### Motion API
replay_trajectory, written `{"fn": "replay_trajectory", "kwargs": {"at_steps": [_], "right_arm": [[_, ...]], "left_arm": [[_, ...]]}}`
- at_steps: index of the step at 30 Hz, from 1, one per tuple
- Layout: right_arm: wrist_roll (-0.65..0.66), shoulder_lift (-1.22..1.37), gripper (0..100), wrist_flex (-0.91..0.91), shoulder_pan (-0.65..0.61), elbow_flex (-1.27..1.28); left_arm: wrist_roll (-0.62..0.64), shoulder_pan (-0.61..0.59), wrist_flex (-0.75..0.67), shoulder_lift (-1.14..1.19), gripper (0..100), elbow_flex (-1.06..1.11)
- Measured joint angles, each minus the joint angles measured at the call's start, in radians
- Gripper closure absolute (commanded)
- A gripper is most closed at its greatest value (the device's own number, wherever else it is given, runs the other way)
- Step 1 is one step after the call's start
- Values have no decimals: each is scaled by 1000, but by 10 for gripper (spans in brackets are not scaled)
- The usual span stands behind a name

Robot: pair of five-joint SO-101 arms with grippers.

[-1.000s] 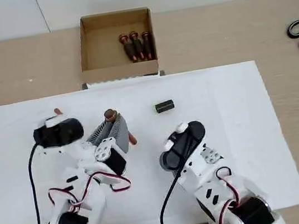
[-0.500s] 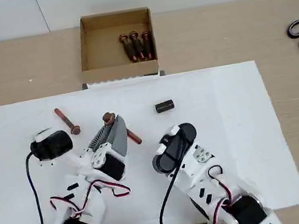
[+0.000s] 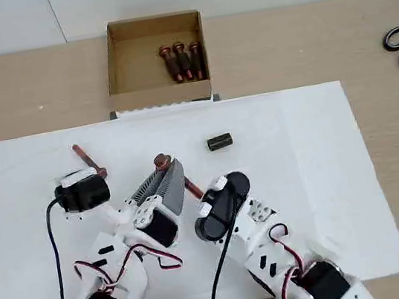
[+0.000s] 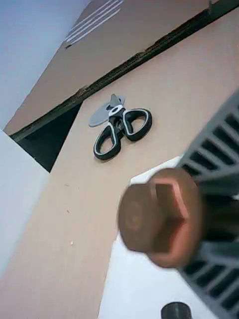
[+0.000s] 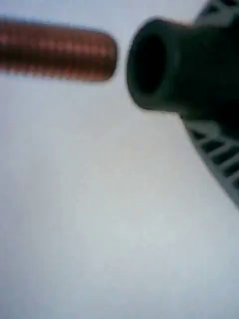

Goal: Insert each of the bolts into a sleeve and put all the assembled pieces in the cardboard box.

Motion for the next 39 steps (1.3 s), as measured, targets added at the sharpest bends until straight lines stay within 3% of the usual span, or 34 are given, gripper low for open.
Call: {"fn": "replay_trajectory", "kwargs": {"at_steps": [18,27,35,39], "right_arm": [[0,2,996,-9,3,2],[-2,2,996,-9,5,2],[-2,5,996,-8,0,12],[-2,5,996,-8,-2,17]], "left_arm": [[-9,112,-6,-8,994,95],[-135,224,32,-9,994,135],[-190,235,133,-17,991,121],[-212,235,140,-17,870,121]]}}
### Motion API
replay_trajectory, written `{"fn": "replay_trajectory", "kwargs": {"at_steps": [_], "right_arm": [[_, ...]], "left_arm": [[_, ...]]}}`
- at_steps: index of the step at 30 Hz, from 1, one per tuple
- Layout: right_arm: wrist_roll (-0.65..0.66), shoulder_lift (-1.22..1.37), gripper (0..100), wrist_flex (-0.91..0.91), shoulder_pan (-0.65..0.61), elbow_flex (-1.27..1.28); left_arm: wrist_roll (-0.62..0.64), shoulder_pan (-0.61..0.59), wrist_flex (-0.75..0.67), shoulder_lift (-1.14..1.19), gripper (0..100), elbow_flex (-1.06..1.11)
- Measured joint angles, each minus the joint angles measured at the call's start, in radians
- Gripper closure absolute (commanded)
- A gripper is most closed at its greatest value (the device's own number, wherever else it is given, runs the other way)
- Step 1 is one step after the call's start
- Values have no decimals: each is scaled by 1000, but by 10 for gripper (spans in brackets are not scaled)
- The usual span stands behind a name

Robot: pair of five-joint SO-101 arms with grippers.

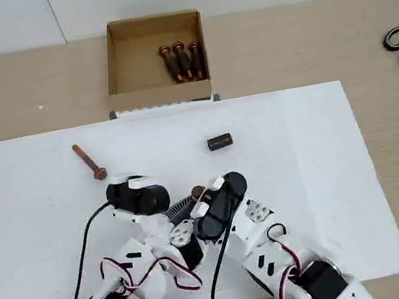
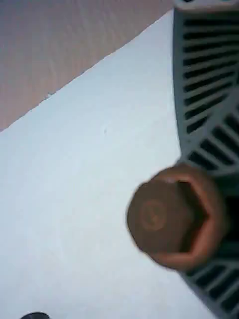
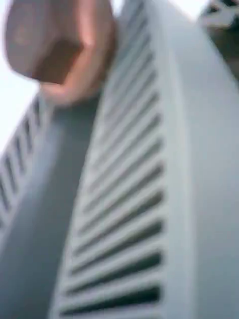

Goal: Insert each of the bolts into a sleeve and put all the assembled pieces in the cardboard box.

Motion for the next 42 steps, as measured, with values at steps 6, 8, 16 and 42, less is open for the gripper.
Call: {"fn": "replay_trajectory", "kwargs": {"at_steps": [6,8,16,42], "right_arm": [[0,0,996,0,5,0],[2,0,996,0,2,-2],[2,-3,996,-2,2,-5],[2,-2,996,-71,160,32]], "left_arm": [[-44,3,15,0,715,-8],[-52,3,40,2,717,-31],[-198,-121,123,8,716,-106],[-405,-503,115,8,993,-104]]}}
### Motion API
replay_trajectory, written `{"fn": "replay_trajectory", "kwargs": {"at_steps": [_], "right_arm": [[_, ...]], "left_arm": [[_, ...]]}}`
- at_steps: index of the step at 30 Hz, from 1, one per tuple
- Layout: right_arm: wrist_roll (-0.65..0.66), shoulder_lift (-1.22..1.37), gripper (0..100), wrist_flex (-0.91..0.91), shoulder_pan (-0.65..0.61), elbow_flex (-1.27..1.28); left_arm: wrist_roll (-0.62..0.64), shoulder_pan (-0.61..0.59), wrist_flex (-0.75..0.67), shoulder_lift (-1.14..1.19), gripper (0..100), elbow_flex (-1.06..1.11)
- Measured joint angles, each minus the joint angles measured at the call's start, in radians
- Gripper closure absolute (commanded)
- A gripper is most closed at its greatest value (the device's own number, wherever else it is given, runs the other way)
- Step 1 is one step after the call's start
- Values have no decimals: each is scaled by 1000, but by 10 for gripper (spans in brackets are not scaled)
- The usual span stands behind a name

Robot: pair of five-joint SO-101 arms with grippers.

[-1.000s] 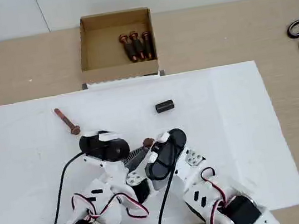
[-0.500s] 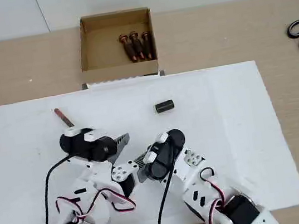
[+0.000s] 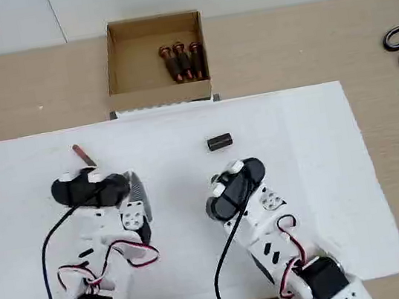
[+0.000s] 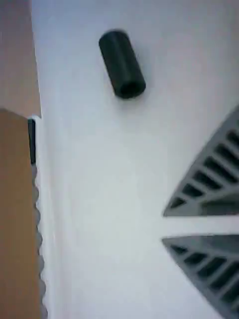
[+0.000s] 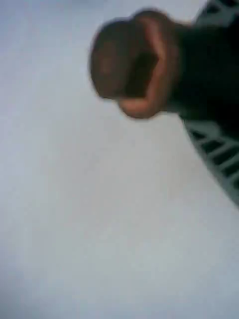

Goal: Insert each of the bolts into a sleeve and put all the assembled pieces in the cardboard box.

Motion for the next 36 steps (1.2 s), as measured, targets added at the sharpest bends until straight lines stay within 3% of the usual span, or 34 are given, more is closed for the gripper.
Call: {"fn": "replay_trajectory", "kwargs": {"at_steps": [4,9,15,26,36], "right_arm": [[0,2,997,-6,44,0],[-23,6,997,-94,101,-2],[-29,176,997,-144,129,-97],[-32,1079,997,-437,201,-723],[-35,1982,996,-479,204,-1557]], "left_arm": [[-32,-31,-86,2,993,109],[-120,-32,-89,2,993,123],[-276,-35,31,2,993,123],[-301,-35,37,2,993,123],[-301,-35,37,2,993,123]]}}
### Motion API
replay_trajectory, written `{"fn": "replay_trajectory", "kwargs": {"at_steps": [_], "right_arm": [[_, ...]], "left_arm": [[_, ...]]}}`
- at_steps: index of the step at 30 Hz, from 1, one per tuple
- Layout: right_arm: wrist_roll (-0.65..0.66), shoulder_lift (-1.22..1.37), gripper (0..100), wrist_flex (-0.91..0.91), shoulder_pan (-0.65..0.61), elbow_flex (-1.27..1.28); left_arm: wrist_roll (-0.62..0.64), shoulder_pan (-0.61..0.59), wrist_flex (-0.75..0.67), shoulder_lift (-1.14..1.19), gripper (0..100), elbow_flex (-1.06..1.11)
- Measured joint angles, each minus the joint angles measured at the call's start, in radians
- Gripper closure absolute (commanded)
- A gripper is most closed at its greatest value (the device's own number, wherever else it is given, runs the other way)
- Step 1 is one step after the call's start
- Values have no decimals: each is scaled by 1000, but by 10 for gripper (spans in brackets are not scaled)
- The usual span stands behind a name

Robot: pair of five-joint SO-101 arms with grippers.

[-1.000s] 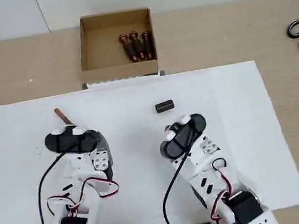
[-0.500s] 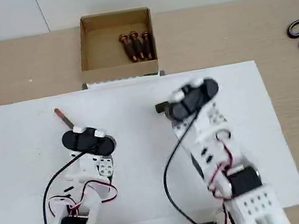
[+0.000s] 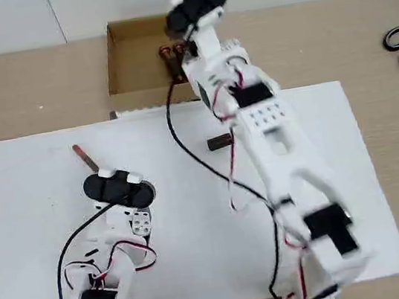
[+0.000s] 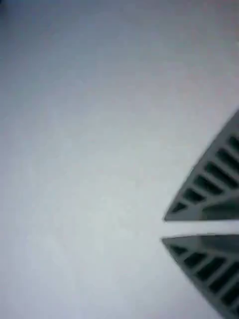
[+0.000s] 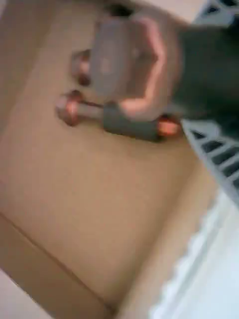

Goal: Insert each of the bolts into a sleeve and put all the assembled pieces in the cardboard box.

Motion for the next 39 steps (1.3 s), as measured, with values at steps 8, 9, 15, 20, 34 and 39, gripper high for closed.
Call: {"fn": "replay_trajectory", "kwargs": {"at_steps": [8,9,15,20,34,39], "right_arm": [[0,523,995,0,-9,-552],[12,568,995,0,-15,-603],[127,750,949,2,-84,-793],[149,767,809,97,-126,-827],[150,747,866,388,-126,-1005],[153,681,895,677,-98,-1123]], "left_arm": [[0,0,0,0,993,0],[0,0,0,0,993,0],[0,0,0,0,993,0],[-2,-23,0,0,993,0],[-3,-23,0,0,993,0],[-3,-23,0,0,993,0]]}}
